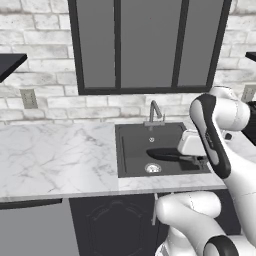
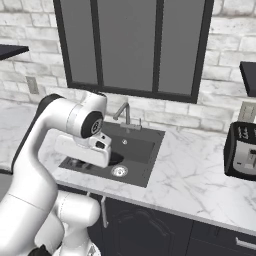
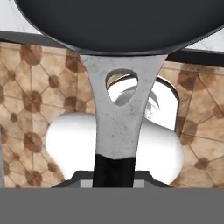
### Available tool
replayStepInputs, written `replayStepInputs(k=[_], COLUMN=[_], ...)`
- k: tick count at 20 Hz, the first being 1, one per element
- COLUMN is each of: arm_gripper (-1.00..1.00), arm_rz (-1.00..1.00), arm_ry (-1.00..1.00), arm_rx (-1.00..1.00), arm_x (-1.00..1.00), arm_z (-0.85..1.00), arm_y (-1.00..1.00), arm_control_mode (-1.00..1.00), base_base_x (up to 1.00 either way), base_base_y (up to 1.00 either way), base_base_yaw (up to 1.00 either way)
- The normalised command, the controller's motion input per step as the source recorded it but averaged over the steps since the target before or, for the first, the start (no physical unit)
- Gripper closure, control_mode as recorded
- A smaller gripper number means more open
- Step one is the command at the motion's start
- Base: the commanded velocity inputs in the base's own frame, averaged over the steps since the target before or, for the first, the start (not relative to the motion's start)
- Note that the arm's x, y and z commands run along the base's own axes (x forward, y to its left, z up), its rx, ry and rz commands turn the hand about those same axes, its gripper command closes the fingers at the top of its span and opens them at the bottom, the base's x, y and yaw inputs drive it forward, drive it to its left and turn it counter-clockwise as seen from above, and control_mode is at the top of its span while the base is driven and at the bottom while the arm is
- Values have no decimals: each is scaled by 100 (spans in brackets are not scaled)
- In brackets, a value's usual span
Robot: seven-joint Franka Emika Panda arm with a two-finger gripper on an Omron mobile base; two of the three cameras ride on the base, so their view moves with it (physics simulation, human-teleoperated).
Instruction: Move the pot and pan from the stove into the sink.
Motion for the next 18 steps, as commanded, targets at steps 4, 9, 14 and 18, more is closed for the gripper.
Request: replayStepInputs(k=[4, 9, 14, 18], arm_gripper=[100, 100, 100, 100], arm_rz=[-2, -5, -1, 0], arm_ry=[0, -1, -5, -8], arm_rx=[0, 0, 3, 0], arm_x=[19, 14, 4, -2], arm_z=[-9, -8, -5, 0], arm_y=[-10, -8, -2, 0], arm_control_mode=[-100, -100, -100, -100], base_base_x=[0, 0, 0, 0], base_base_y=[0, 0, 0, 0], base_base_yaw=[0, 0, 0, 0])
